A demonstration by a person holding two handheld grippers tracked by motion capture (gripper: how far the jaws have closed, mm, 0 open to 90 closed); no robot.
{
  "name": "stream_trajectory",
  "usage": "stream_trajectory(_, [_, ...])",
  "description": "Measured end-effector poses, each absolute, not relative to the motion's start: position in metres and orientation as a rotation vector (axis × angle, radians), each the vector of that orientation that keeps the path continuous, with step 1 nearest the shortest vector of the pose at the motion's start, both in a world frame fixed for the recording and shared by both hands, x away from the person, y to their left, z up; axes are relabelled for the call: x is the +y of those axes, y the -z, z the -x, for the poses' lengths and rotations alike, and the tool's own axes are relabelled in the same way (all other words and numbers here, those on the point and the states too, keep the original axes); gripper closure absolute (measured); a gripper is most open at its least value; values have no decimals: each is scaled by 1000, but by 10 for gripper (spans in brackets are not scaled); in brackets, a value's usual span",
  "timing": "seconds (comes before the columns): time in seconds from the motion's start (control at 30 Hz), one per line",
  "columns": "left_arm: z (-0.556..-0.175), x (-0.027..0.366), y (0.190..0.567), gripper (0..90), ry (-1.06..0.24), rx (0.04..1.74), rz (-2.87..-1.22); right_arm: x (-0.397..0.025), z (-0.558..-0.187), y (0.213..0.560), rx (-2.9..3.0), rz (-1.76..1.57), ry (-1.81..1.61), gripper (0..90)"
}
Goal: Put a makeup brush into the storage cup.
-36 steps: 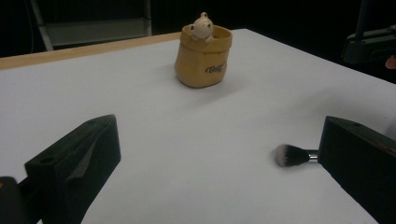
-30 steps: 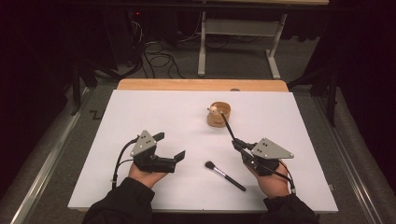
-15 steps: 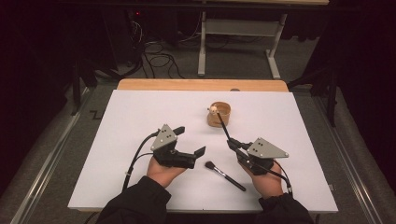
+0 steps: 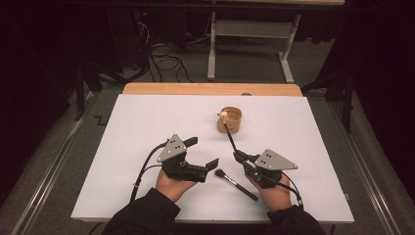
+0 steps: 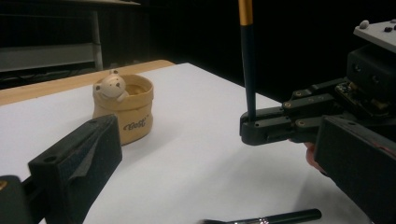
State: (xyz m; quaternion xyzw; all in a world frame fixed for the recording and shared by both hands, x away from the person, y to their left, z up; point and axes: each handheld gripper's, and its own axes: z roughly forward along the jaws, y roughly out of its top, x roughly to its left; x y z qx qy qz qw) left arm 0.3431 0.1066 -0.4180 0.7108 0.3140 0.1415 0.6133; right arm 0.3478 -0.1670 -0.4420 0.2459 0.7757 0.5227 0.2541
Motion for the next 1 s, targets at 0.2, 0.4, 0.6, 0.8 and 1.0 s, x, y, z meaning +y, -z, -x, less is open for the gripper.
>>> stream_trajectory(0.2, [-341,104,414,43,-329,711,-1633,-160,-343,444,2127,-643,-1434,871])
stream_trajectory(0.4, [-340,102,412,74,-324,697,-1626,-154,-340,445,2146,-625,-1440,870])
stream_trajectory(0.6, [-339,104,410,135,-316,714,-1605,-147,-337,447,2169,-594,-1446,871])
stream_trajectory(0.8, [-340,107,410,216,-306,735,-1587,-143,-334,448,2185,-580,-1446,870])
stream_trajectory(1.0, [-338,110,410,432,-308,722,-1572,-141,-334,449,2193,-574,-1438,871])
